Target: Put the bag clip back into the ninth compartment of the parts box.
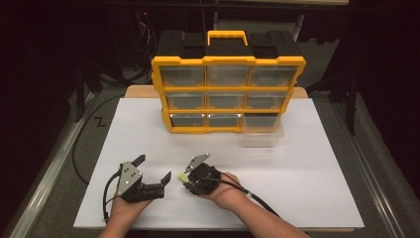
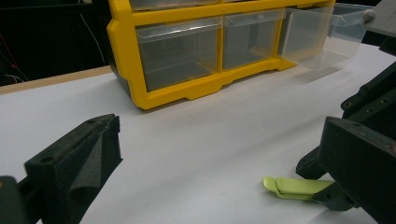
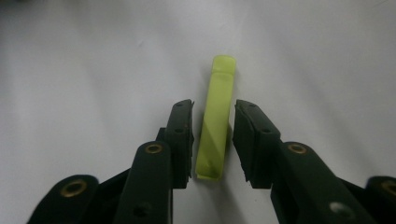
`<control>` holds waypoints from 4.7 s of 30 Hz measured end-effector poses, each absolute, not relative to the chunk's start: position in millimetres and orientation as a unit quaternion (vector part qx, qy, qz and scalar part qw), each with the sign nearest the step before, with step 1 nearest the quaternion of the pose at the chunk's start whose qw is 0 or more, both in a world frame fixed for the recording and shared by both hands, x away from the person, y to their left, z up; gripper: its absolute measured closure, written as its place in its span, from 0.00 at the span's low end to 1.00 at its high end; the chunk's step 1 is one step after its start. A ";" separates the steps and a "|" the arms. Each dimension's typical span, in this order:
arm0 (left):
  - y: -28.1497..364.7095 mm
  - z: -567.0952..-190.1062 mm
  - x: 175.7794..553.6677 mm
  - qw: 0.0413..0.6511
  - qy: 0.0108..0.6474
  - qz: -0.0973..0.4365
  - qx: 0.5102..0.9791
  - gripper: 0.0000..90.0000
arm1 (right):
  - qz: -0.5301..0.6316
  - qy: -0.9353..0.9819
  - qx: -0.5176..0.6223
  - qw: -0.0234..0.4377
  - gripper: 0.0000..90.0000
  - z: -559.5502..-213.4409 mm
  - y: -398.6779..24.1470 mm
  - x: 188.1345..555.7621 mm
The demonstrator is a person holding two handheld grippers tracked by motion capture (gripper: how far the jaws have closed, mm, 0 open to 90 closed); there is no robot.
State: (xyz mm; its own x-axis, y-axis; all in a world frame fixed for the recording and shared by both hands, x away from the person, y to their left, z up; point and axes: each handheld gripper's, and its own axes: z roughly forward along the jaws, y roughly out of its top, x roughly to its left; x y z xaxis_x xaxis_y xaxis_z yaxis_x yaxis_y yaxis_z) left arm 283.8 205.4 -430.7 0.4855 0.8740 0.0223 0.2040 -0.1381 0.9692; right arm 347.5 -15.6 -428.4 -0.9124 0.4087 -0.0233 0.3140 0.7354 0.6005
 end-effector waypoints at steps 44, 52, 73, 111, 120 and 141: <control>205.8 -430.5 283.3 0.523 0.396 0.320 0.683 0.00 | 0.294 0.936 0.170 0.088 0.89 -423.0 -15.0 344.8; 206.2 -430.9 283.4 0.524 0.396 0.320 0.682 0.00 | 0.291 0.937 0.171 0.090 0.89 -418.8 -25.1 344.5; 205.6 -430.8 282.7 0.524 0.395 0.321 0.683 0.00 | 0.280 0.940 0.175 0.085 0.89 -414.5 -58.4 343.5; 204.3 -431.3 282.6 0.524 0.392 0.320 0.685 0.00 | 0.227 0.953 0.183 0.081 0.89 -406.6 -131.2 344.6; 204.2 -431.4 282.3 0.524 0.391 0.320 0.685 0.00 | 0.216 0.957 0.180 0.077 0.89 -403.6 -150.6 343.3; 203.8 -431.4 281.8 0.526 0.389 0.322 0.685 0.00 | 0.172 0.965 0.191 0.059 0.89 -393.6 -193.3 349.7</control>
